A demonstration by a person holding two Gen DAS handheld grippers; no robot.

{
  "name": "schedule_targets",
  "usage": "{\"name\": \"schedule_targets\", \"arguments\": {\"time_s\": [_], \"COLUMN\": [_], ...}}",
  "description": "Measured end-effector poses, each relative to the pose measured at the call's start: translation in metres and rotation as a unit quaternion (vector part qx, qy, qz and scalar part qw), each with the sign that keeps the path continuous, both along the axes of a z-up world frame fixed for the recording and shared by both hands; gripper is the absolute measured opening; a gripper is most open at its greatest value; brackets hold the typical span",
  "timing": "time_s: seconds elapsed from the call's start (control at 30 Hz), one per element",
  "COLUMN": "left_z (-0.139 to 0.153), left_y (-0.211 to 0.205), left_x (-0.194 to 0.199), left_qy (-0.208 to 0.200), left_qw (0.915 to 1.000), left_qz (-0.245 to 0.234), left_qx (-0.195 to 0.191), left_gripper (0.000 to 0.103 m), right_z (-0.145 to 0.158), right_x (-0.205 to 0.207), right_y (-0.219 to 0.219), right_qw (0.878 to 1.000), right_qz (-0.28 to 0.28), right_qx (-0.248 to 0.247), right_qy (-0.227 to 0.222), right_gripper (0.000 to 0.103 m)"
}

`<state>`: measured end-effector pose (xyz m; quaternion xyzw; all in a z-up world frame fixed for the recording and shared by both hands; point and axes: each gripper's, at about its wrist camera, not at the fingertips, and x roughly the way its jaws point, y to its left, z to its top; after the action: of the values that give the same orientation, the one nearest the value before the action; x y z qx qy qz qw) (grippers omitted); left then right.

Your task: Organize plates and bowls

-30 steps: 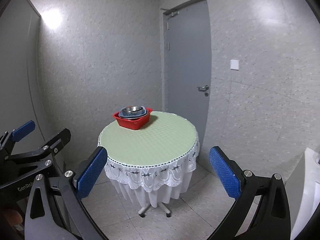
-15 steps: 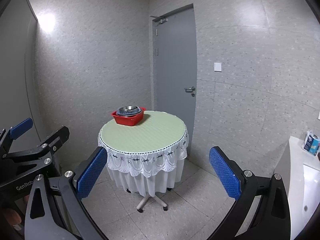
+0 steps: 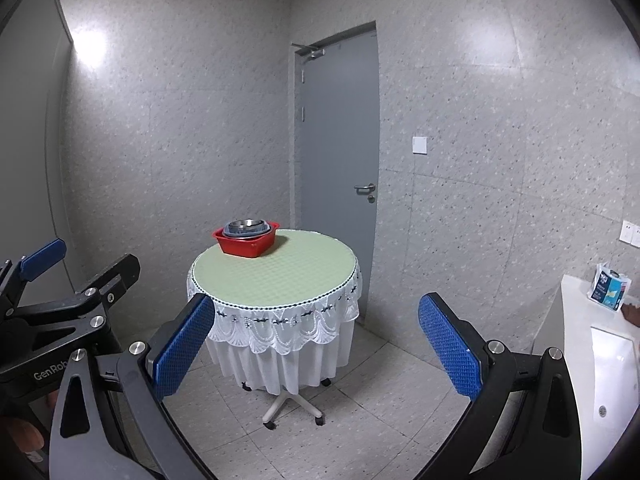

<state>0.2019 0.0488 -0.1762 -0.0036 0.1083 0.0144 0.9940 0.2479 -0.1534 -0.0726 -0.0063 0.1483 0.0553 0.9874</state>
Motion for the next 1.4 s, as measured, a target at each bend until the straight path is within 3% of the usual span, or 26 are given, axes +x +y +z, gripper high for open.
{"name": "schedule_targets", "arguments": {"time_s": [1.4], "left_z": [-0.009], "left_y": [0.004], "left_x": [0.06], "left_qy": [-0.007], "left_qw": [0.9999], "left_qz": [0.002], "left_qx": [0.013], "left_gripper": [0.102], "right_z": [-0.003], "right_x": [0.036], "right_y": [-0.008], "right_qw": [1.0], "right_qz": [0.003], "right_qx": [0.003], "right_qy": [-0.01], "right_gripper": [0.103]}}
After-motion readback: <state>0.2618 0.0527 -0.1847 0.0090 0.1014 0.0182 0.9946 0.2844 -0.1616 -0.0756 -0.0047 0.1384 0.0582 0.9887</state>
